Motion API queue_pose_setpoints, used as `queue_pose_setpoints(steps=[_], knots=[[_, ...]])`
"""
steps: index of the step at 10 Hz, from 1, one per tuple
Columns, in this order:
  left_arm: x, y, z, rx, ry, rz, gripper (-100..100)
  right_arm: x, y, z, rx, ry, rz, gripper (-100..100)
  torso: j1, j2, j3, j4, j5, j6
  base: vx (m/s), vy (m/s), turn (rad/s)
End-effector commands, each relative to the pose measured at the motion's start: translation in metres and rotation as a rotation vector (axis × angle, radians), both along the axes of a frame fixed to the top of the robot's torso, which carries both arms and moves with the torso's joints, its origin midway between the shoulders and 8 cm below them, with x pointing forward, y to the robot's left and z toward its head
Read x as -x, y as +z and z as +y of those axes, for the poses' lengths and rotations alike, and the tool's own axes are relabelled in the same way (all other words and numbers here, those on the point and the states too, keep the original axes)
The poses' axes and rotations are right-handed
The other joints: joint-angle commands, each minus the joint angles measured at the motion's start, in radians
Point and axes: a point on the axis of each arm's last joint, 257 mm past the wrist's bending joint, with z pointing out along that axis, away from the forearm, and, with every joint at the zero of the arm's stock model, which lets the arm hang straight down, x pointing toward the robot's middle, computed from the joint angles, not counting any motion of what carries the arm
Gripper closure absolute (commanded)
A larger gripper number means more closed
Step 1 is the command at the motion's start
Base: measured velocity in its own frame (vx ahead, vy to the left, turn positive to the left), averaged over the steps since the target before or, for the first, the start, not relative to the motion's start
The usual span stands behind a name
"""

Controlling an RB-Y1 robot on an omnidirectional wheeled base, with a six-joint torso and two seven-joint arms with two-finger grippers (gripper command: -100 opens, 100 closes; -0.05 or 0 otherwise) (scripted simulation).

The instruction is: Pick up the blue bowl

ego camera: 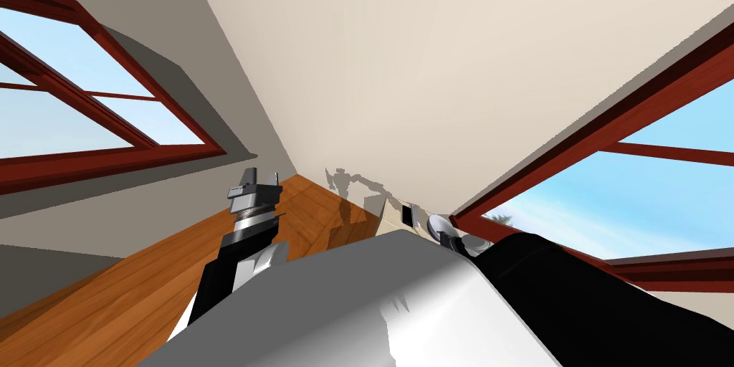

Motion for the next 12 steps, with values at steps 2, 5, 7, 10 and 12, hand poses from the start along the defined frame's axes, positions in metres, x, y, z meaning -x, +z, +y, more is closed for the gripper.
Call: queue_pose_setpoints(steps=[2,5,7,10,12], knots=[[0.0,0.0,0.0,0.0,0.0,0.0,0,-0.003,0.002,-0.003,0.006,-0.001,-0.004,100,0.001,0.0,-0.001,-0.001,-0.002,0.001,-0.004,-0.006,0.013],[0.0,0.0,0.0,0.0,0.0,0.0,0,-0.007,0.006,-0.008,0.015,-0.004,-0.013,100,-0.001,0.001,-0.001,-0.003,-0.007,0.002,0.0,0.0,0.0],[0.0,0.0,0.0,0.0,0.0,0.0,0,0.003,-0.007,0.005,-0.005,-0.004,0.001,100,0.0,0.001,-0.001,-0.003,-0.007,0.002,0.004,-0.001,-0.007],[0.0,0.0,0.0,0.0,0.0,0.0,0,-0.008,0.018,-0.011,-0.003,0.018,-0.002,100,0.0,-0.001,-0.003,-0.005,-0.011,0.003,0.025,0.033,-0.09],[0.0,0.0,0.0,0.0,0.0,0.0,0,-0.007,0.016,-0.011,-0.003,0.015,-0.002,0,-0.001,-0.001,-0.003,-0.006,-0.011,0.002,0.003,0.005,-0.006]])
